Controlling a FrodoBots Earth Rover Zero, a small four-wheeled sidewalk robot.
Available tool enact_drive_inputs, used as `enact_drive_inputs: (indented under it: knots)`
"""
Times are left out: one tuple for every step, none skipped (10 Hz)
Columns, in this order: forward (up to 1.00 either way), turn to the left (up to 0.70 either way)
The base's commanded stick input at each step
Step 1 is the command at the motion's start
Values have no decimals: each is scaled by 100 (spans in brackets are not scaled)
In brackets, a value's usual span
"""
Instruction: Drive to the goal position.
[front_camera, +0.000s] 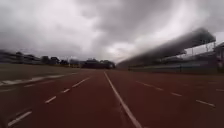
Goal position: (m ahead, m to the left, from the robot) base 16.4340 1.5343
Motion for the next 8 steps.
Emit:
enact_drive_inputs:
  knots:
    - [70, 0]
    - [70, 0]
    - [70, 0]
    - [70, 0]
    - [70, 0]
    - [70, 0]
    - [70, 0]
    - [70, 0]
